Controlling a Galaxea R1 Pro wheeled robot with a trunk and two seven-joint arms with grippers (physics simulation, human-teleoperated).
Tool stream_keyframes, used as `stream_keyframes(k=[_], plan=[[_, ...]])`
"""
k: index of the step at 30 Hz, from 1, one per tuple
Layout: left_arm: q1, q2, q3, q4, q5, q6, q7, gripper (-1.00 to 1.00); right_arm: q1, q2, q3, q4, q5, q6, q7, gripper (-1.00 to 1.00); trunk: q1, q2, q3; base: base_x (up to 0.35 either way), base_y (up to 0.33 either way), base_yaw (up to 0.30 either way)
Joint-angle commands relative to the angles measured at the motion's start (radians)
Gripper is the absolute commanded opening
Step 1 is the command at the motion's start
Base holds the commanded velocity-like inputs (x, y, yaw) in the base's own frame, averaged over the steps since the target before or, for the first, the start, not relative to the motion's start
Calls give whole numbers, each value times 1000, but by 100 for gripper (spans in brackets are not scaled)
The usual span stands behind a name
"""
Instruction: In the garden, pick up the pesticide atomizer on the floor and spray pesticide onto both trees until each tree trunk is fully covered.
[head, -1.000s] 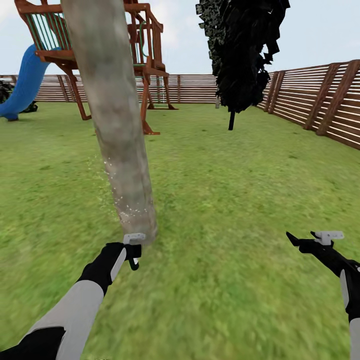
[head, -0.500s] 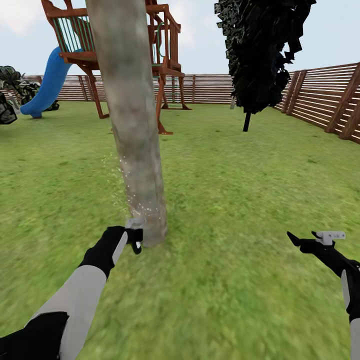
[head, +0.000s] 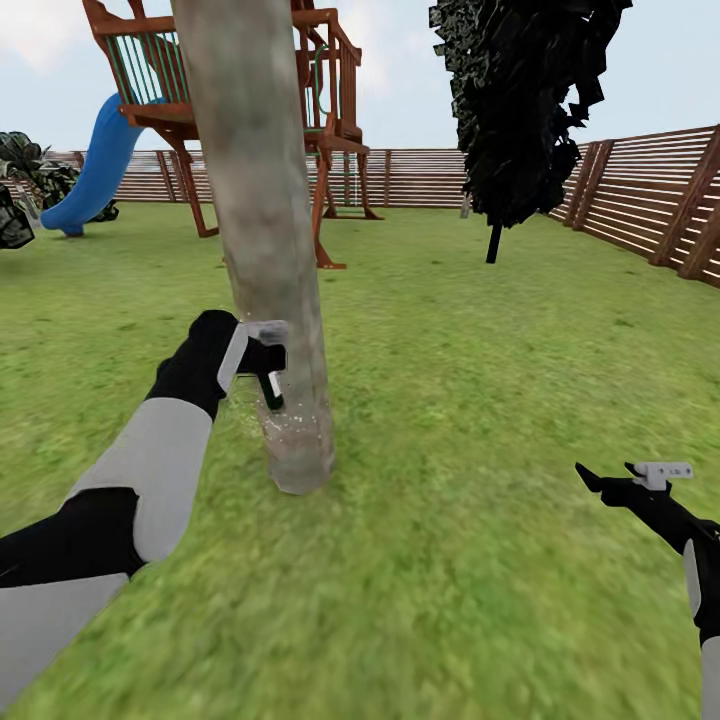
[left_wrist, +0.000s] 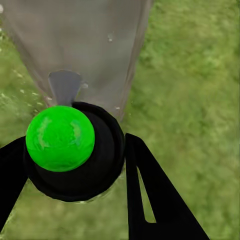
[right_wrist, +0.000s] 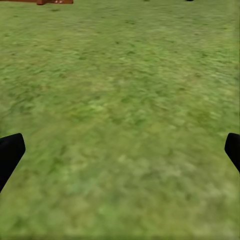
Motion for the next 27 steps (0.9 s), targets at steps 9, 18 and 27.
stream_keyframes(k=[9,18,27], plan=[[53,-1,0,13,7,-3,-1,-100,0,0,-2,0,0,0,1,100,0,0,0,0,0,0],[272,-7,-1,9,9,-113,3,-100,0,0,-1,-1,0,0,2,100,0,0,0,0,0,0],[281,-8,-2,3,9,-124,3,-100,0,0,1,0,0,0,2,100,0,0,0,0,-210,65]])
